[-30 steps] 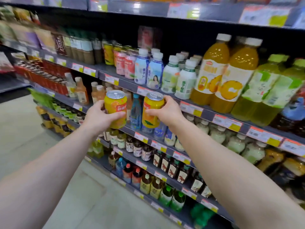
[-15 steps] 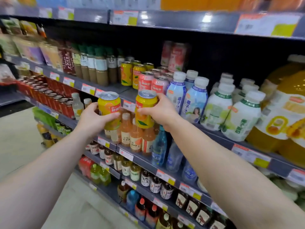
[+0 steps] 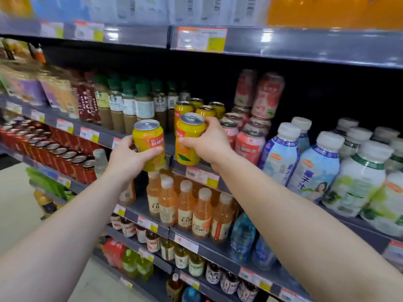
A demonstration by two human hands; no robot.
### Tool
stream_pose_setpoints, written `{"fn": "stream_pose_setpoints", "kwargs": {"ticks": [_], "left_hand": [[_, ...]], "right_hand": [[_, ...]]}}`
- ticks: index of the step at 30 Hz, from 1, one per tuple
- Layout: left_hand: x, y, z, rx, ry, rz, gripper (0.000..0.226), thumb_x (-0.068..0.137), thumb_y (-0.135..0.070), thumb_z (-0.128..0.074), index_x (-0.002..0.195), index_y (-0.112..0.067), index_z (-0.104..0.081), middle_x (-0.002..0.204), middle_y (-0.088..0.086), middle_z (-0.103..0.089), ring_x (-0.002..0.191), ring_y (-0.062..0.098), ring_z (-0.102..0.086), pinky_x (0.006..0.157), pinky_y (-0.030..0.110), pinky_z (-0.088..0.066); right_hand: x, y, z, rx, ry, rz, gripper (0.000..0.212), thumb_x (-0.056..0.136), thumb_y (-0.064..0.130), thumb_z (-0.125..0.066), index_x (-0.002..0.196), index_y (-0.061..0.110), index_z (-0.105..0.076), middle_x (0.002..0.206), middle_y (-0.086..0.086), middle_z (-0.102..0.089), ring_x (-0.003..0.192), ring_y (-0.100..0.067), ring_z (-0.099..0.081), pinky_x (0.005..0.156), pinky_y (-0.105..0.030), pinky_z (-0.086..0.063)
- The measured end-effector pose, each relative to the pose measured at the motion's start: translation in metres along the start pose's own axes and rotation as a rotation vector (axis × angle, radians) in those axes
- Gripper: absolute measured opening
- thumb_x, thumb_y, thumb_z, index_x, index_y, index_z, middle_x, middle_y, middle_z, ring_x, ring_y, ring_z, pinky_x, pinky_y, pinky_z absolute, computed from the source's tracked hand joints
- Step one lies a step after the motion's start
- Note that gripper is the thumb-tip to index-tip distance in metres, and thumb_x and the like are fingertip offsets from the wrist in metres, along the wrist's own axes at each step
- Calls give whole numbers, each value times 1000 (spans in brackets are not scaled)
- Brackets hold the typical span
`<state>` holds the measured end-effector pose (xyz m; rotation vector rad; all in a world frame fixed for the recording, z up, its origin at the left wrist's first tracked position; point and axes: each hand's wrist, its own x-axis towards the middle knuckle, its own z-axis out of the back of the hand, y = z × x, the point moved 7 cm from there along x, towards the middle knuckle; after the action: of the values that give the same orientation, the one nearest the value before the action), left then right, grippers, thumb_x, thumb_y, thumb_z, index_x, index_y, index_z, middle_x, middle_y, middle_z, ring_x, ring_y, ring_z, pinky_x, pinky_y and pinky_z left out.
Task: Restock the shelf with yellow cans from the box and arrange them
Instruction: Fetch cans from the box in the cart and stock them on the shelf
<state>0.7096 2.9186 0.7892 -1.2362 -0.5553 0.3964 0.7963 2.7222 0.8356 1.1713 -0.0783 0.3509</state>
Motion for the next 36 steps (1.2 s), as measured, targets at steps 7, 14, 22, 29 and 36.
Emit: {"fn": "stream_pose_setpoints", "kwargs": {"ticks": [7,14,22,29,36], "left_hand": [[70,-8,6,34,144,-113,46,70,-36,-83,108,-26,-59,98,-8,-66,89,10,-62,79,33,-50],[110,1,1,3,290,-157,54,68,-36,-84,115,-23,-61,105,-4,-69,94,13,-65,82,36,-55],[125,3,-1,-35,394,-177,58,67,-40,-82,119,-28,-58,108,-9,-67,99,10,-63,86,36,-54],[129,8,4,-53,424,-184,53,67,-40,-82,114,-34,-57,109,-9,-67,102,13,-63,90,40,-53],[132,8,10,-91,416,-182,52,70,-37,-81,115,-31,-56,102,-14,-64,95,4,-60,74,24,-49]], "right_hand": [[55,8,-30,-74,-173,-58,79,66,30,-88,132,17,-47,125,-3,-62,111,-23,-60,96,-43,-51],[80,-16,-54,-130,-279,-119,71,69,34,-85,130,20,-51,123,-4,-63,112,-25,-60,96,-40,-50],[73,-27,-69,-206,-296,-156,82,66,39,-87,133,19,-45,126,-3,-61,114,-22,-59,96,-43,-51],[72,-34,-78,-328,-224,-215,64,70,38,-85,123,18,-55,118,-1,-66,106,-22,-62,92,-41,-53],[78,-33,-88,-348,-223,-214,63,70,44,-83,122,18,-56,116,-1,-67,105,-23,-63,90,-44,-54]]}}
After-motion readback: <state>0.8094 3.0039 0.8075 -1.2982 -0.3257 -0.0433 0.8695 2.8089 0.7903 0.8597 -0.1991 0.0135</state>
